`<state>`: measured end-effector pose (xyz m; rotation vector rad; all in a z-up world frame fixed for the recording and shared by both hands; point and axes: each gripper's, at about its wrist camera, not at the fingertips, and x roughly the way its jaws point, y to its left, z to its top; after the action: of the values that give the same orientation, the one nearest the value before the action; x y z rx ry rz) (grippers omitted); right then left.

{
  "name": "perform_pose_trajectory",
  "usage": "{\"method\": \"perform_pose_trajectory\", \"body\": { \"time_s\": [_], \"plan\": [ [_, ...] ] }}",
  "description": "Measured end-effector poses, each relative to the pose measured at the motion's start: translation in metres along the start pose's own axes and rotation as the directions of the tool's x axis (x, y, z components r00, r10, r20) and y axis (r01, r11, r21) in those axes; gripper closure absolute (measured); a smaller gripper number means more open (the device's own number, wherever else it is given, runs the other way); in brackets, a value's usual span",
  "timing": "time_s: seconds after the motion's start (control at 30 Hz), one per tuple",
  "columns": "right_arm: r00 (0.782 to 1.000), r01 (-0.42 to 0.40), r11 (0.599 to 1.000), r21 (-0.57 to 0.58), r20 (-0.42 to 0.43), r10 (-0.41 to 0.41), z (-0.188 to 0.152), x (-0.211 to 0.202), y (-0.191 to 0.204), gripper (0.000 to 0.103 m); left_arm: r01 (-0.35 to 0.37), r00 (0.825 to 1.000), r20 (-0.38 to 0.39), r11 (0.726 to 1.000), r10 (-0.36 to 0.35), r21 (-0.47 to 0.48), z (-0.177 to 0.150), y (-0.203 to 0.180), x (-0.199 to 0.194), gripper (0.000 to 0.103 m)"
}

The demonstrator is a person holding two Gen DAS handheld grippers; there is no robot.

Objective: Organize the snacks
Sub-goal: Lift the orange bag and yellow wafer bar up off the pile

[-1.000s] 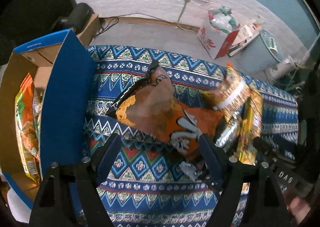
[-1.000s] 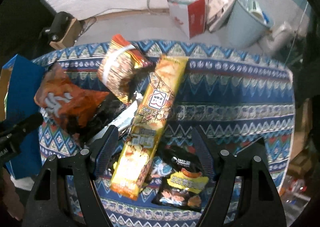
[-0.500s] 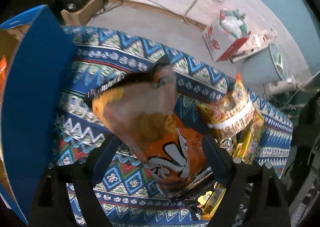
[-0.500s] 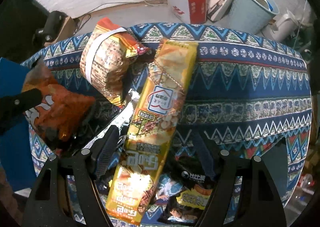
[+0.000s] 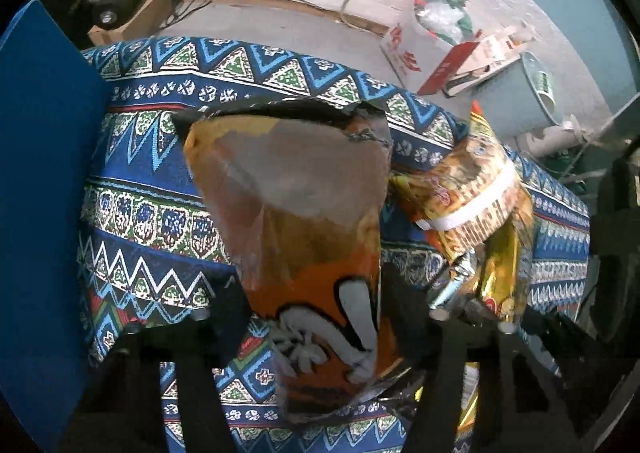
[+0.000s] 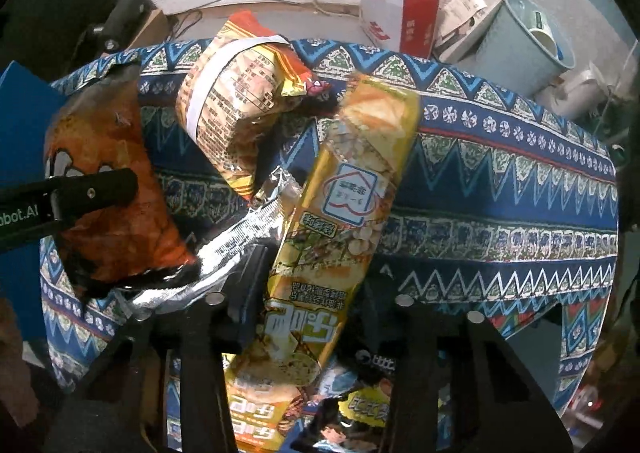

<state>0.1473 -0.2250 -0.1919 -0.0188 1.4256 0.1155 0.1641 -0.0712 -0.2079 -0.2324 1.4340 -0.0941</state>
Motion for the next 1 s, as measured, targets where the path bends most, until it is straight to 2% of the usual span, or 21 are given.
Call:
{"method": "perform_pose_trajectory", "body": {
  "time_s": [0.03,0.07,0.23,0.63,1.0],
  "plan": [
    [1.000,0.000,1.000,-0.003,0.005,0.000,0.000,-0.002,-0.001,0.068,-0.007,1.000,0.012,1.000,0.006,0.015,-0.002,0.000,-0.003,0.054],
    [1.000,0.005,1.000,-0.006,0.009,-0.005,-0.002,-0.004,-0.003,0.070,-0.016,1.000,0.025,0.999,0.015,0.029,-0.003,-0.001,-0.006,0.056],
    [0.998,0.043,0.998,-0.043,0.037,-0.042,-0.005,-0.012,0.000,0.073,-0.041,0.998,0.055,0.996,0.036,0.081,-0.012,0.001,-0.016,0.060],
    [0.994,0.051,0.998,-0.041,0.097,-0.047,-0.019,-0.037,0.000,0.074,-0.096,0.986,0.147,0.983,0.073,0.155,-0.036,0.011,-0.052,0.061],
    [0.987,0.044,0.999,-0.023,0.156,-0.040,-0.039,-0.069,0.005,0.074,-0.100,0.983,0.168,0.978,0.070,0.182,-0.061,0.020,-0.076,0.061]
  ]
}}
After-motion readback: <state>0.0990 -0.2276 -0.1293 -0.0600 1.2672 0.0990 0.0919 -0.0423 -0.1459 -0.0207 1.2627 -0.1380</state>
